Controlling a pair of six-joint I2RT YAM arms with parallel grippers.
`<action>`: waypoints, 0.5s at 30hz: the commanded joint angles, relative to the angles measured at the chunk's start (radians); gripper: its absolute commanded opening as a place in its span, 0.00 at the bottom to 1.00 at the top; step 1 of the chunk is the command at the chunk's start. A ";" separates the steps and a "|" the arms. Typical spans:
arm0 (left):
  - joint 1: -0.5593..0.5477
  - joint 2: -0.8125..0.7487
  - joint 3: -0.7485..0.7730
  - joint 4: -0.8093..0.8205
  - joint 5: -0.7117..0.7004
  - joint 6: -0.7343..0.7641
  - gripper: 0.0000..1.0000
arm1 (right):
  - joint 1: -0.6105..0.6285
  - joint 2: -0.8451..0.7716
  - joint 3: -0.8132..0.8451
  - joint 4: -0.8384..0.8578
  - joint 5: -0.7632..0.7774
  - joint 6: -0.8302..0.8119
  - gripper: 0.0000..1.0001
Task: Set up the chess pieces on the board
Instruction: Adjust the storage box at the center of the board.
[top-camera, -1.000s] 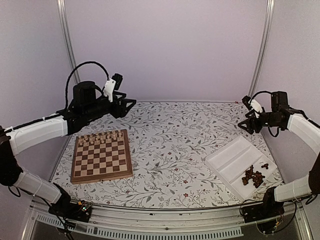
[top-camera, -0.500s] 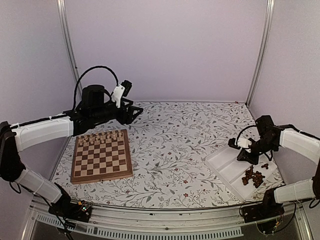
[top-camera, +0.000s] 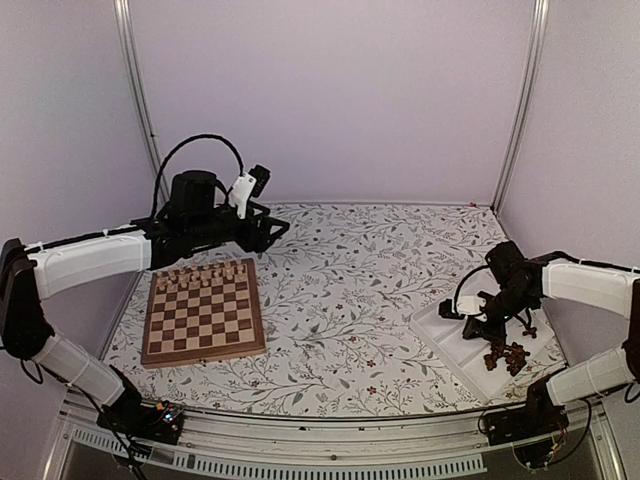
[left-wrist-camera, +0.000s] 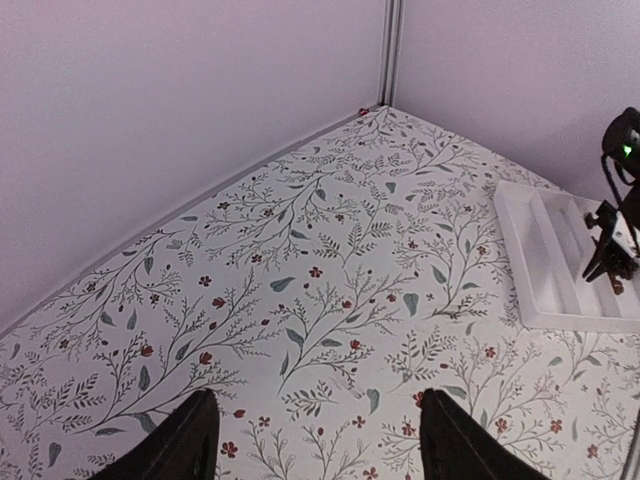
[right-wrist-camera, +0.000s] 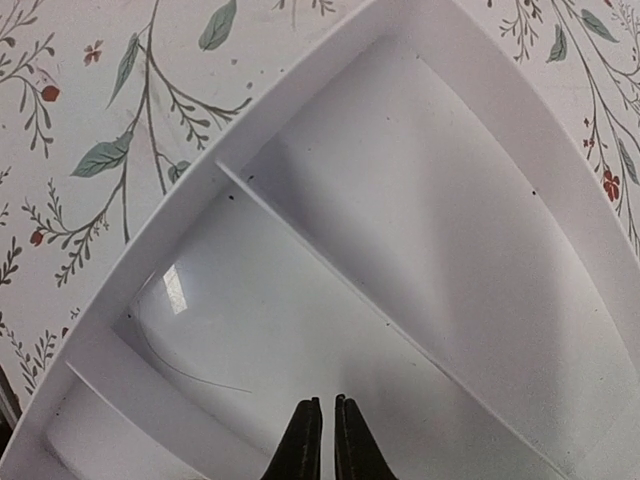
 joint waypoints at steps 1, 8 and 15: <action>-0.017 0.016 0.030 -0.026 0.004 0.000 0.70 | 0.008 0.046 0.029 0.057 0.009 0.035 0.06; -0.028 0.028 0.037 -0.036 0.004 0.002 0.70 | 0.009 0.170 0.132 0.156 0.001 0.089 0.04; -0.047 0.040 0.048 -0.059 -0.077 0.006 0.71 | 0.009 0.337 0.236 0.255 0.046 0.140 0.02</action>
